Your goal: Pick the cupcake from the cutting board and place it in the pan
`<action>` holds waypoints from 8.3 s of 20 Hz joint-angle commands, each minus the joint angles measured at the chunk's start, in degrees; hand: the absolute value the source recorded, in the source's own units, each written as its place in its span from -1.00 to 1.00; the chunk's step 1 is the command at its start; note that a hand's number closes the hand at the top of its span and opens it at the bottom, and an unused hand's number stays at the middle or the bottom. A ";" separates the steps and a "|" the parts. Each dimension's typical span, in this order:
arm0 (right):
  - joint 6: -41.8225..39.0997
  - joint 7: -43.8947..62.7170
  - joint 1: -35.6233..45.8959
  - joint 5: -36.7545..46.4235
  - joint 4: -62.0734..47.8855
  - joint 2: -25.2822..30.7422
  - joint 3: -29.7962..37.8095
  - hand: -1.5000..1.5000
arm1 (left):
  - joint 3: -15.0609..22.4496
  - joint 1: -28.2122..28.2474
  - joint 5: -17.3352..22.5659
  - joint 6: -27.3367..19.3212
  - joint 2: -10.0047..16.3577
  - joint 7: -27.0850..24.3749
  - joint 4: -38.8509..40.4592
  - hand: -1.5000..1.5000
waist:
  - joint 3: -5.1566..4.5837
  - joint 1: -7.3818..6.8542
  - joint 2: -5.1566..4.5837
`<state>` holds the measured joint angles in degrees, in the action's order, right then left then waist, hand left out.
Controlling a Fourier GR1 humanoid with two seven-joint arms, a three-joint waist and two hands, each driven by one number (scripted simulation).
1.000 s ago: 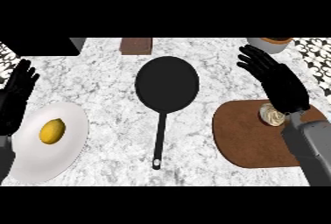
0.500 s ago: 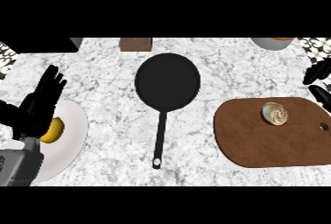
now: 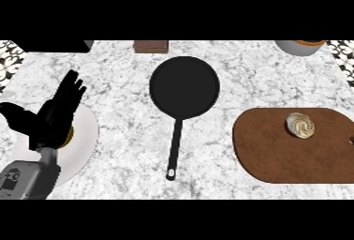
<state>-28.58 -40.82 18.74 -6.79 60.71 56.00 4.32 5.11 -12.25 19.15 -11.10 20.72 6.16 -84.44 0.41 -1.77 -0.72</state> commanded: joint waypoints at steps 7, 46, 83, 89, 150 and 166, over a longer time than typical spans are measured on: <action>2.97 -9.58 10.47 19.54 -3.51 4.82 -12.52 -1.00 | 2.45 -1.55 -1.74 -2.64 -1.70 5.22 -4.74 0.00 | -0.27 -1.69 0.11; 4.87 10.23 5.34 60.96 15.76 -8.88 -22.02 -1.00 | -5.27 3.69 -5.76 2.69 -4.52 5.30 -5.79 0.00 | -0.41 1.66 0.73; 20.57 -3.79 13.71 81.43 -17.07 -29.31 -15.21 1.00 | -8.59 1.98 -10.24 5.72 -8.61 11.57 -9.91 0.00 | -0.38 1.38 0.68; 22.61 -8.06 14.69 80.90 -21.75 -29.15 -12.93 1.00 | -9.48 1.82 -11.14 5.75 -9.44 8.47 -6.63 0.00 | -0.39 1.38 0.62; 65.18 89.83 45.17 62.87 -39.46 -55.99 -28.11 1.00 | -7.11 0.90 -12.59 7.70 -11.01 7.78 -6.14 0.00 | -0.40 -2.58 -0.51; 81.23 67.62 35.02 44.23 -35.66 -55.99 -15.94 -1.00 | -8.55 0.66 -12.49 7.78 -10.10 8.10 -7.08 0.00 | -0.25 -1.32 -0.24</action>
<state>45.46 34.26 57.60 41.14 21.52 0.09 -13.59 -2.80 -11.95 6.65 -3.53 9.72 13.83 -90.70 0.10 -3.58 -1.09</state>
